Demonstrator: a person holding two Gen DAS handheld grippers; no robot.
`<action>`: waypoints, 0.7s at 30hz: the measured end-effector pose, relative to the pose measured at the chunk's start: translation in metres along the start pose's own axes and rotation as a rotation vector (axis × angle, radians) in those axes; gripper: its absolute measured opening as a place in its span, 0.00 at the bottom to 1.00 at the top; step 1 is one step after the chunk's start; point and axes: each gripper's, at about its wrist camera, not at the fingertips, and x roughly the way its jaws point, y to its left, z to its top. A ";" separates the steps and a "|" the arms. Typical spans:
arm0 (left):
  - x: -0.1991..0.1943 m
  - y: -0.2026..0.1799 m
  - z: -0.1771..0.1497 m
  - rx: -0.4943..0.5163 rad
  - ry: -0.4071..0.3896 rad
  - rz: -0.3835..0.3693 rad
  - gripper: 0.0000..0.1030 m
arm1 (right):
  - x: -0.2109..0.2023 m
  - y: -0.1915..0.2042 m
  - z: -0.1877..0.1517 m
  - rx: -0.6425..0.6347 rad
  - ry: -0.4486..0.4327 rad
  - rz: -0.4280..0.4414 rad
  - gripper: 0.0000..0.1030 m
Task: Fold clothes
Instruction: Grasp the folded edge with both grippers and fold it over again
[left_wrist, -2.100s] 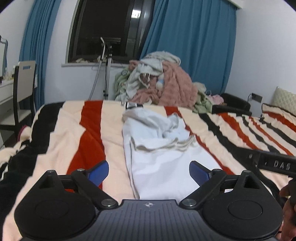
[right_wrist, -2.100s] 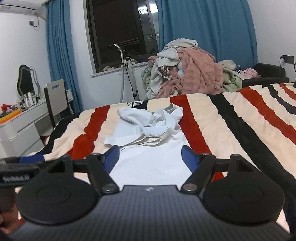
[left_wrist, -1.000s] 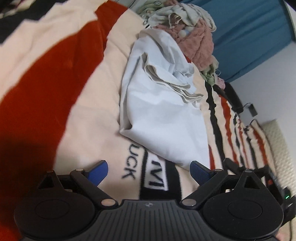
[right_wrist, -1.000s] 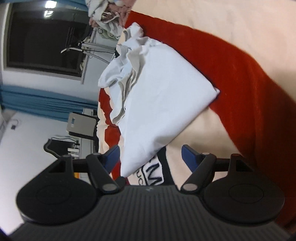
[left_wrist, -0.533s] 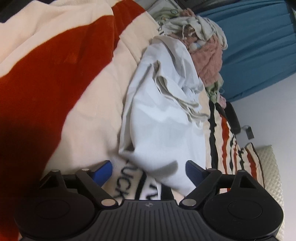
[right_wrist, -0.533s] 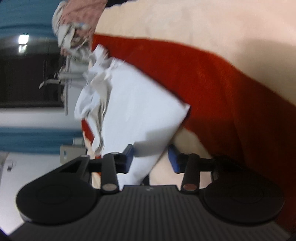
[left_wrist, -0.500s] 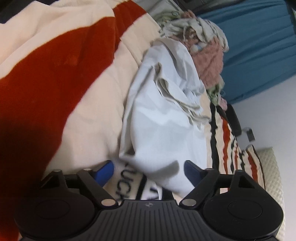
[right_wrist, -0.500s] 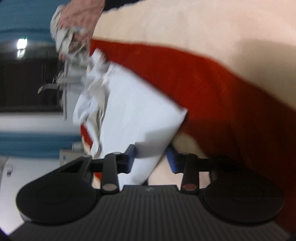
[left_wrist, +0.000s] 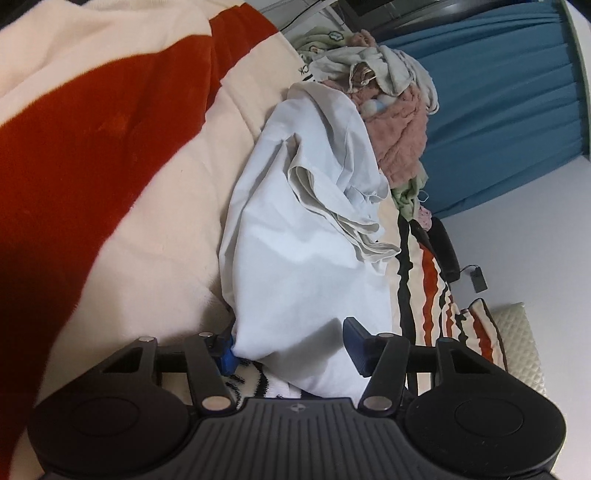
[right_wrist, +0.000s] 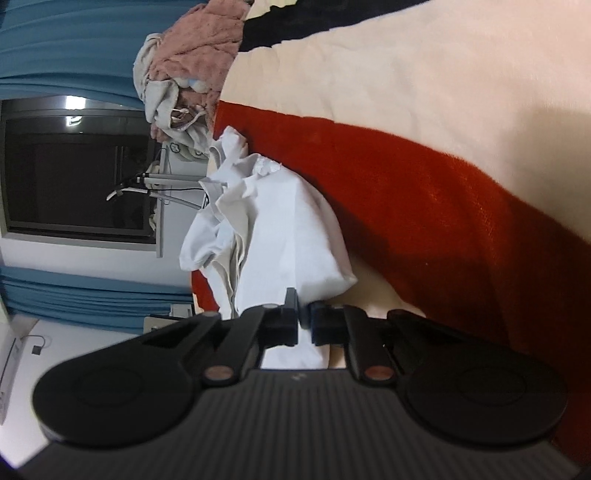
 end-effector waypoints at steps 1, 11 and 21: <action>0.000 0.001 0.000 -0.004 0.000 -0.001 0.46 | -0.001 0.001 0.000 -0.004 -0.002 0.006 0.08; -0.027 -0.003 0.002 -0.009 -0.074 -0.076 0.12 | -0.026 0.021 -0.007 -0.137 -0.048 0.061 0.06; -0.099 -0.024 -0.013 0.058 -0.140 -0.211 0.08 | -0.083 0.056 -0.031 -0.365 -0.120 0.131 0.06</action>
